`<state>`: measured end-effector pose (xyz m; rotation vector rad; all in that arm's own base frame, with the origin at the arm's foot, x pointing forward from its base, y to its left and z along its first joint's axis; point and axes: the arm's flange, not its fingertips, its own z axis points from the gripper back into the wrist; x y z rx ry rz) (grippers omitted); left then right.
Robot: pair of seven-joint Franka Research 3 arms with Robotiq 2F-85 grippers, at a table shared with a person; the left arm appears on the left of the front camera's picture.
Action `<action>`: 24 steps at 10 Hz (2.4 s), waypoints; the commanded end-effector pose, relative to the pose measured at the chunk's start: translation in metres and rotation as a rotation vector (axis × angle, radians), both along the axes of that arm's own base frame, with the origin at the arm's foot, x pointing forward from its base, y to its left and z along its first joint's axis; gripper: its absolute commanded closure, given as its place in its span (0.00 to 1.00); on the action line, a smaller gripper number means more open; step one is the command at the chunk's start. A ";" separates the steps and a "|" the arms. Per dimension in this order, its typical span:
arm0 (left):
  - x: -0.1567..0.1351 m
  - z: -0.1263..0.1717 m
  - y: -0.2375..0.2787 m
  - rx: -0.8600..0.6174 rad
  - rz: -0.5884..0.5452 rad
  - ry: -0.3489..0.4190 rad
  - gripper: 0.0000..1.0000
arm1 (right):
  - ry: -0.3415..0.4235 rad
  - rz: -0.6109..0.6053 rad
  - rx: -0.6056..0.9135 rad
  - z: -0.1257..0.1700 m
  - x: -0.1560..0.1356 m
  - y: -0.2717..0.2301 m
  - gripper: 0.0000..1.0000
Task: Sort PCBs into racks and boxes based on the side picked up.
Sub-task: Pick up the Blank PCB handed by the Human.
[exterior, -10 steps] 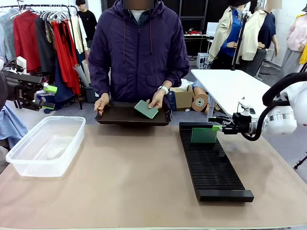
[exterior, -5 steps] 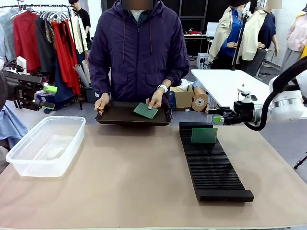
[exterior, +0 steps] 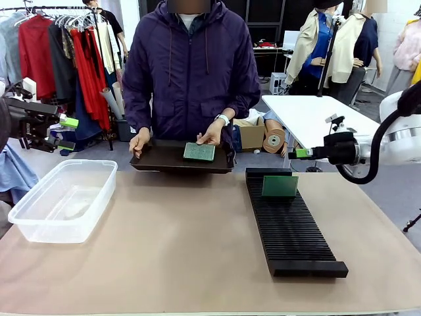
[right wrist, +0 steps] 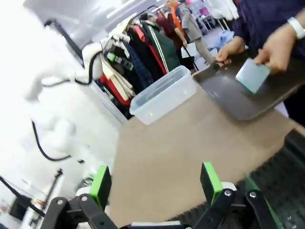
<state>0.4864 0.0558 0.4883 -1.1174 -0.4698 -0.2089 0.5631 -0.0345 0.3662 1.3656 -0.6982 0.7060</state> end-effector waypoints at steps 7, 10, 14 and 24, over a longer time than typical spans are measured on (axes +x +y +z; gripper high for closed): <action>-0.001 0.001 0.000 -0.003 -0.001 -0.004 0.00 | 0.487 -0.101 0.031 0.052 -0.046 0.007 0.00; -0.001 0.001 0.000 -0.003 -0.001 -0.004 0.00 | 0.556 -0.101 0.020 0.057 -0.049 0.009 0.00; -0.001 0.001 0.000 -0.003 -0.001 -0.004 0.00 | 0.513 -0.073 0.025 0.052 -0.045 0.004 0.00; -0.001 0.001 0.000 -0.003 -0.001 -0.004 0.00 | 0.513 -0.073 0.025 0.052 -0.045 0.004 0.00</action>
